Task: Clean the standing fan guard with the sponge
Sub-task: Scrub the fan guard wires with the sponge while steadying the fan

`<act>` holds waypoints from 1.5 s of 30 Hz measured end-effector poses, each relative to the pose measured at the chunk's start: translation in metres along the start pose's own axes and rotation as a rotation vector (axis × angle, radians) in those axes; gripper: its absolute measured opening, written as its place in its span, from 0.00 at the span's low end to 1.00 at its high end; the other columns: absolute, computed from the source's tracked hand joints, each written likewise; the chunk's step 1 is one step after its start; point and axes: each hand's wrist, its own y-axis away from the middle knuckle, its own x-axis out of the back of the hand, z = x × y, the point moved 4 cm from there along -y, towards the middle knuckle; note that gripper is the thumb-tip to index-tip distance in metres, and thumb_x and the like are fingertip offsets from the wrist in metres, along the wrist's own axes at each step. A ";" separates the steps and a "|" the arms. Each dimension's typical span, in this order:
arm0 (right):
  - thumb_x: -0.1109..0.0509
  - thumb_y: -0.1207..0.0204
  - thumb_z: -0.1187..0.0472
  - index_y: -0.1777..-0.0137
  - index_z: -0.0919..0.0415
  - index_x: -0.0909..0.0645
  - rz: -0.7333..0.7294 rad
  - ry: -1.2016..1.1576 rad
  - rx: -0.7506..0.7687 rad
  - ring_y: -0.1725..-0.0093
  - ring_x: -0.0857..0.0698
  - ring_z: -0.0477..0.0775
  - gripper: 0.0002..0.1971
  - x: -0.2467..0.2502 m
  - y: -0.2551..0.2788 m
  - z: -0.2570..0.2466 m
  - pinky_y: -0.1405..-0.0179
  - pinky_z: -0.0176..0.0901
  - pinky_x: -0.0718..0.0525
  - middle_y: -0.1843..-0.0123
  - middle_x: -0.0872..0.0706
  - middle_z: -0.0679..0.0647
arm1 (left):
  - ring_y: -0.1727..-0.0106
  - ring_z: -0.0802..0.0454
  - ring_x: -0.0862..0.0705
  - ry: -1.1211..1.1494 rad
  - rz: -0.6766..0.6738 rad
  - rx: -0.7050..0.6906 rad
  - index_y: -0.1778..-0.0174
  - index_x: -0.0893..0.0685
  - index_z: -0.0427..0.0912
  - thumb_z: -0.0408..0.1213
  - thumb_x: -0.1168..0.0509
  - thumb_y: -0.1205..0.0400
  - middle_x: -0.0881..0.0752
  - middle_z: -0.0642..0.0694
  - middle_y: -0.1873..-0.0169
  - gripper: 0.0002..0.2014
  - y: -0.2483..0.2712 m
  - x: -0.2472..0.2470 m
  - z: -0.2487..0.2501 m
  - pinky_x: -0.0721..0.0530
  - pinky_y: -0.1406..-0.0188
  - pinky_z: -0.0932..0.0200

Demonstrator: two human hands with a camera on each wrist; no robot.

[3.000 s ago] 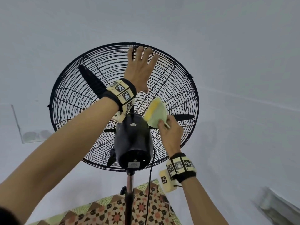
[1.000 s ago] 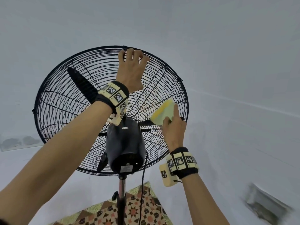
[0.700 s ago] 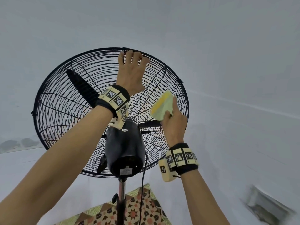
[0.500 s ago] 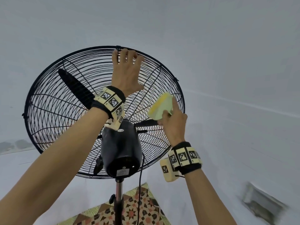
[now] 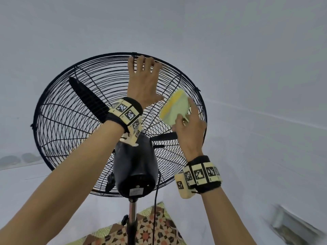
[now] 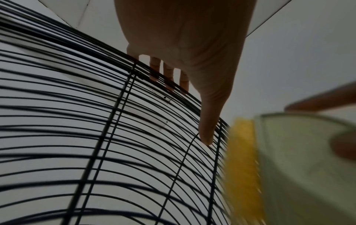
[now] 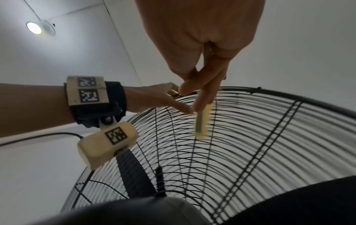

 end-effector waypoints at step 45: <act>0.25 0.18 0.66 0.28 0.56 0.16 0.254 -0.230 -0.127 0.60 0.06 0.47 0.19 0.024 -0.007 0.001 0.61 0.18 0.20 0.44 0.10 0.56 | 0.19 0.30 0.33 -0.066 -0.073 0.002 0.22 0.31 0.41 0.65 0.17 0.37 0.27 0.36 0.24 0.54 -0.003 0.002 0.014 0.46 0.16 0.19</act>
